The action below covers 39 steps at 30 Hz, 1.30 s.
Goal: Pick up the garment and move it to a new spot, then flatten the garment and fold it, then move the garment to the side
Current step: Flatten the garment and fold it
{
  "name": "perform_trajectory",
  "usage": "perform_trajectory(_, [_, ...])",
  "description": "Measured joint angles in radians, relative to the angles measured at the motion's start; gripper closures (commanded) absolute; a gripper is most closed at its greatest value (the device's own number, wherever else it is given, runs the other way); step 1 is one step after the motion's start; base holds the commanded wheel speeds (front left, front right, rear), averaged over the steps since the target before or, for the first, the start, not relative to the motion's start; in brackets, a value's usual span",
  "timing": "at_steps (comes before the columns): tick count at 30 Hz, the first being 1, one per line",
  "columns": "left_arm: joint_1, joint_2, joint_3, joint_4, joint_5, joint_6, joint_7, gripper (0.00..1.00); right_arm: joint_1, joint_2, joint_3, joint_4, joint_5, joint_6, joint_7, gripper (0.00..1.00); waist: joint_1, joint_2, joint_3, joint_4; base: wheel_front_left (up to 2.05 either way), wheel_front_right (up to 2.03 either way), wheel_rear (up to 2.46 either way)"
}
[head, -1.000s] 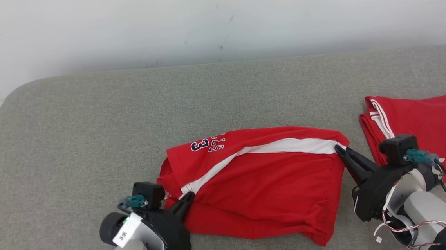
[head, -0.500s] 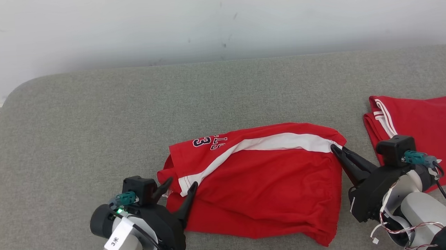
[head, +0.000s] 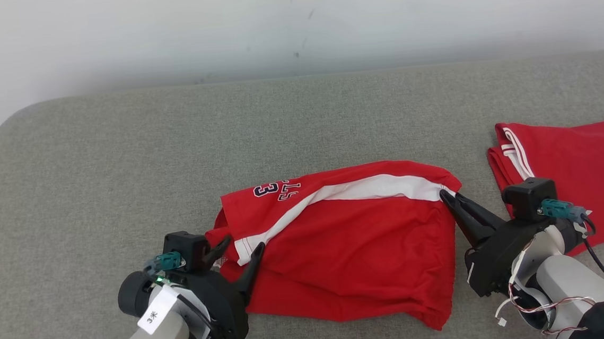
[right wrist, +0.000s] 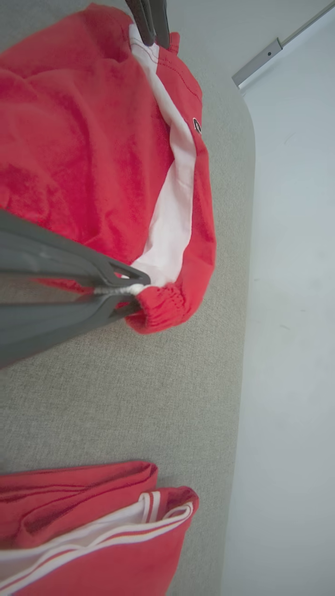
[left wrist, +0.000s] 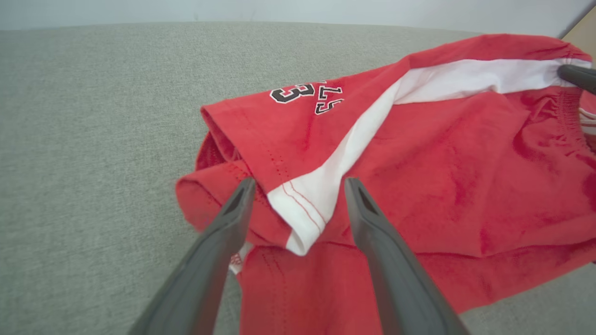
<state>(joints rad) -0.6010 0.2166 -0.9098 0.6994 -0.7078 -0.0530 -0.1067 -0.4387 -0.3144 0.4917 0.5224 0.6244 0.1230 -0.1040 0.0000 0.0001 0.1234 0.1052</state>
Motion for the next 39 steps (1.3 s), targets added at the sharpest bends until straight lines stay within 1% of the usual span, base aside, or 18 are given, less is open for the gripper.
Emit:
perform_trajectory(6, [0.000,0.004,-0.010,0.023,-0.001,0.009,0.046,0.00,-0.001,-0.002,0.000,-0.001,0.000,0.000,0.000,1.00,0.0000,0.0000,0.008,-0.005,0.00,0.00,0.00])
perform_trajectory(10, [0.000,0.002,-0.010,0.023,-0.010,0.004,0.062,0.00,-0.002,-0.002,-0.001,-0.001,0.000,0.000,0.007,1.00,0.0000,0.0000,0.013,-0.007,0.00,0.00,0.00])
perform_trajectory(11, [0.000,0.001,-0.009,0.021,-0.016,-0.001,0.062,0.04,-0.002,-0.002,-0.001,-0.001,0.000,0.000,0.007,1.00,0.0000,0.0000,0.014,-0.007,0.00,0.00,0.00])
perform_trajectory(13, [0.000,-0.004,-0.009,0.018,-0.019,-0.003,0.062,0.75,-0.002,-0.003,-0.001,-0.001,0.000,0.000,0.007,1.00,0.0000,0.0000,0.014,-0.007,0.00,0.00,0.00])
perform_trajectory(14, [0.000,-0.004,-0.008,0.015,-0.020,-0.009,0.062,1.00,-0.002,-0.004,-0.001,-0.001,0.000,0.000,0.007,1.00,0.0001,0.0000,0.015,-0.007,0.00,0.00,0.00])
perform_trajectory(20, [0.000,-0.005,-0.003,-0.006,-0.022,-0.010,0.055,1.00,-0.003,-0.004,-0.001,0.000,0.000,0.000,0.007,1.00,0.0000,0.0000,0.014,-0.005,0.00,0.00,0.00])
perform_trajectory(27, [-0.004,0.008,-0.007,-0.018,-0.012,-0.007,0.053,1.00,-0.003,-0.003,-0.001,0.003,0.000,0.000,0.007,1.00,0.0000,0.0000,0.010,0.001,0.00,0.00,0.00])
perform_trajectory(29, [-0.004,0.009,-0.008,-0.019,-0.012,-0.001,0.054,1.00,-0.003,-0.003,-0.001,0.005,0.000,0.000,0.007,1.00,0.0000,0.0000,0.009,0.003,0.00,0.00,0.00])
perform_trajectory(34, [0.009,0.048,-0.017,-0.009,-0.013,0.000,0.084,1.00,-0.003,-0.003,-0.001,0.012,0.000,0.000,0.006,1.00,0.0000,0.0000,0.006,0.005,0.00,0.00,0.00])
perform_trajectory(39, [0.043,0.048,-0.040,-0.018,-0.014,-0.002,0.108,1.00,-0.001,-0.006,-0.006,0.021,0.004,0.000,-0.002,1.00,0.0000,0.0000,0.000,0.011,0.00,0.00,0.00])
